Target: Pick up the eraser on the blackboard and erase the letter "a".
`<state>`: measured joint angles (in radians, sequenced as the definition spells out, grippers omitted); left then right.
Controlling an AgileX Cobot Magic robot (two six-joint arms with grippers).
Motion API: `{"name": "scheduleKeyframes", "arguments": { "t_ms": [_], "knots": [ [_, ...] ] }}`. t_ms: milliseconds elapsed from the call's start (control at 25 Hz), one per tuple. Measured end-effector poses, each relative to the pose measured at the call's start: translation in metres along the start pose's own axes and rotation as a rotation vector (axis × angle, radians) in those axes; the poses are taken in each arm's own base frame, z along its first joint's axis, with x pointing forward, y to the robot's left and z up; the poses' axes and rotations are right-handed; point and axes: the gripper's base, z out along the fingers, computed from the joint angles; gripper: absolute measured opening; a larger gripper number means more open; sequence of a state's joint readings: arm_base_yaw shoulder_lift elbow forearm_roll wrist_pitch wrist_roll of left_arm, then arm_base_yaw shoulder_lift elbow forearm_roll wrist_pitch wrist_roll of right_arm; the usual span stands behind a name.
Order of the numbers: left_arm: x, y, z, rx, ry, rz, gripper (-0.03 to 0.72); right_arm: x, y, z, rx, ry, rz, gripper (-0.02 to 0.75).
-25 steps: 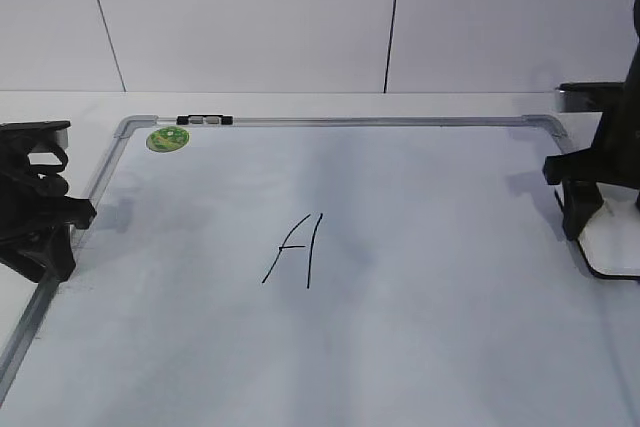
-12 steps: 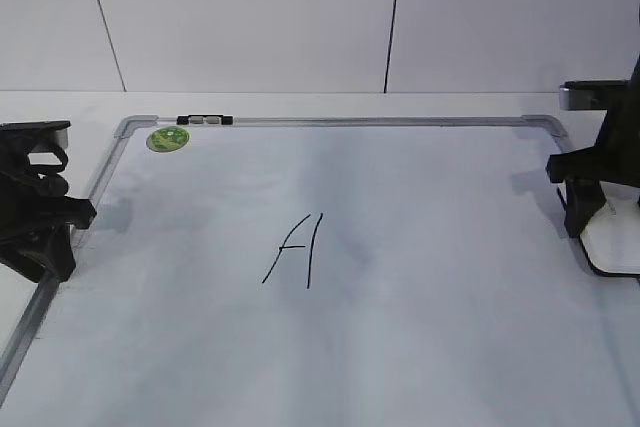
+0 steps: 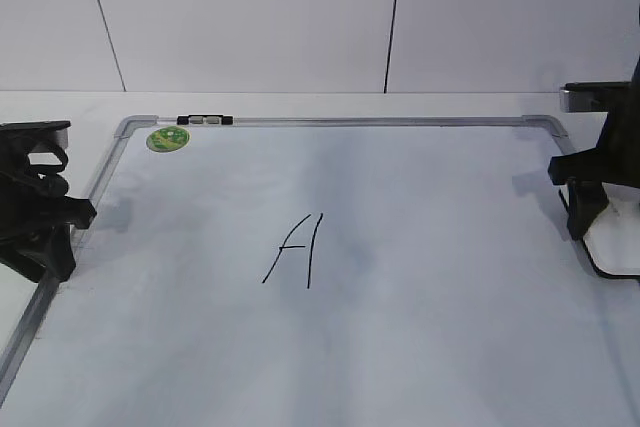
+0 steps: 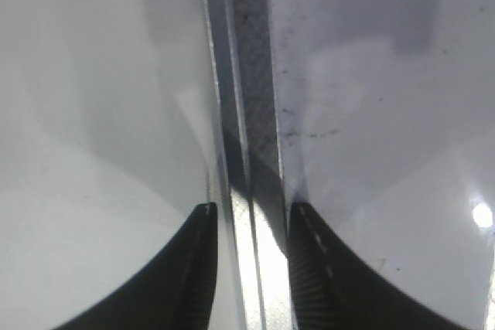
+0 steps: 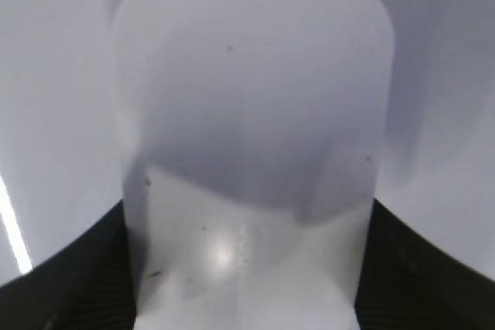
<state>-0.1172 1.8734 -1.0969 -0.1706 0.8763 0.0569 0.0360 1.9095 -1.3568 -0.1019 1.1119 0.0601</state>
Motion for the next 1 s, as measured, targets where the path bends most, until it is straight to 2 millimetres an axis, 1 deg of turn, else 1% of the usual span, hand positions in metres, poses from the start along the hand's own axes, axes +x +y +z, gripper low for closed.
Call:
{"name": "scheduleKeyframes", "arguments": {
  "t_ms": [680, 800, 920, 1000],
  "knots": [
    [0.0, 0.0, 0.0, 0.0, 0.0, 0.0, 0.239, 0.0, 0.0, 0.0, 0.004, -0.004, -0.008, 0.523],
    [0.0, 0.0, 0.0, 0.0, 0.0, 0.0, 0.239, -0.001, 0.0, 0.006, 0.004, 0.011, -0.01, 0.523],
    [0.0, 0.0, 0.0, 0.0, 0.0, 0.0, 0.239, -0.003, 0.001, 0.017, 0.004, 0.04, -0.012, 0.523],
    [0.0, 0.0, 0.0, 0.0, 0.0, 0.0, 0.239, -0.004, 0.001, 0.018, 0.004, 0.043, -0.013, 0.523]
  ]
}}
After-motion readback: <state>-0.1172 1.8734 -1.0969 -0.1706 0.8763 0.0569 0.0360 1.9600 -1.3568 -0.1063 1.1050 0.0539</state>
